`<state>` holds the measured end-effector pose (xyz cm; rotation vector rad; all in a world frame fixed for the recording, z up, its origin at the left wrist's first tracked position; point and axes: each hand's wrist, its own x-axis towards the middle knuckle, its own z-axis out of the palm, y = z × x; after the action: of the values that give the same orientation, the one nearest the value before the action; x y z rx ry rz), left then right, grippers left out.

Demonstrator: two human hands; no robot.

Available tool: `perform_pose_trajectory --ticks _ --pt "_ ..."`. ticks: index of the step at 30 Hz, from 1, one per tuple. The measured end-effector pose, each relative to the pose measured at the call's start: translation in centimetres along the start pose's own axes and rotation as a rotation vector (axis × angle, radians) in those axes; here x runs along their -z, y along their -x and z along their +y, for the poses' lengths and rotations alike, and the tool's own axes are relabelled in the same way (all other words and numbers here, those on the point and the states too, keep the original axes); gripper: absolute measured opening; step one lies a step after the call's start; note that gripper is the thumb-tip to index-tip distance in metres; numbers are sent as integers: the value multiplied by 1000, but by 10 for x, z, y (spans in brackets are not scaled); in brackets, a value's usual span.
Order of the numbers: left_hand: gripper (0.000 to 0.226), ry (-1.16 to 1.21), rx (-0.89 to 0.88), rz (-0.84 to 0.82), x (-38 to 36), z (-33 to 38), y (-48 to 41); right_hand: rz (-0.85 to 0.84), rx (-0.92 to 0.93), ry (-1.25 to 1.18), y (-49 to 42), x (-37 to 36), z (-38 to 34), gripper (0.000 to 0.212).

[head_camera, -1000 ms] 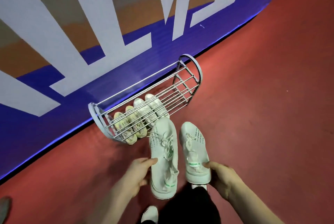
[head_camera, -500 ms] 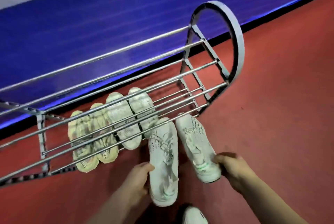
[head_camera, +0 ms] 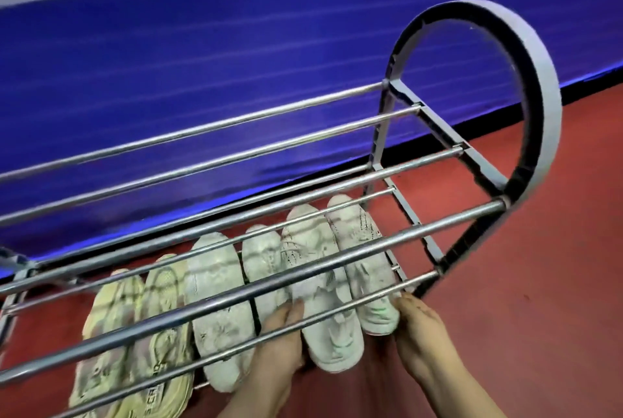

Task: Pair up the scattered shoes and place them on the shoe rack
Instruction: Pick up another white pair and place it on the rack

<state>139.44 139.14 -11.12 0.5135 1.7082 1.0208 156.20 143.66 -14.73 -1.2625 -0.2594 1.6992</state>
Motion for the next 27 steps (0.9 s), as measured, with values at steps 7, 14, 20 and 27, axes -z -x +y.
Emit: perform_pose_trajectory --ticks 7,14,20,27 --pt "31 -239 -121 127 -20 1 -26 96 104 105 -8 -13 -6 14" --pt "30 -971 -204 125 -26 -10 -35 434 53 725 -18 21 25 41" --pt "12 -741 -34 151 -29 -2 -43 418 56 655 -25 22 23 38" --pt "16 -566 82 137 -35 17 -49 388 95 723 -24 26 25 40"
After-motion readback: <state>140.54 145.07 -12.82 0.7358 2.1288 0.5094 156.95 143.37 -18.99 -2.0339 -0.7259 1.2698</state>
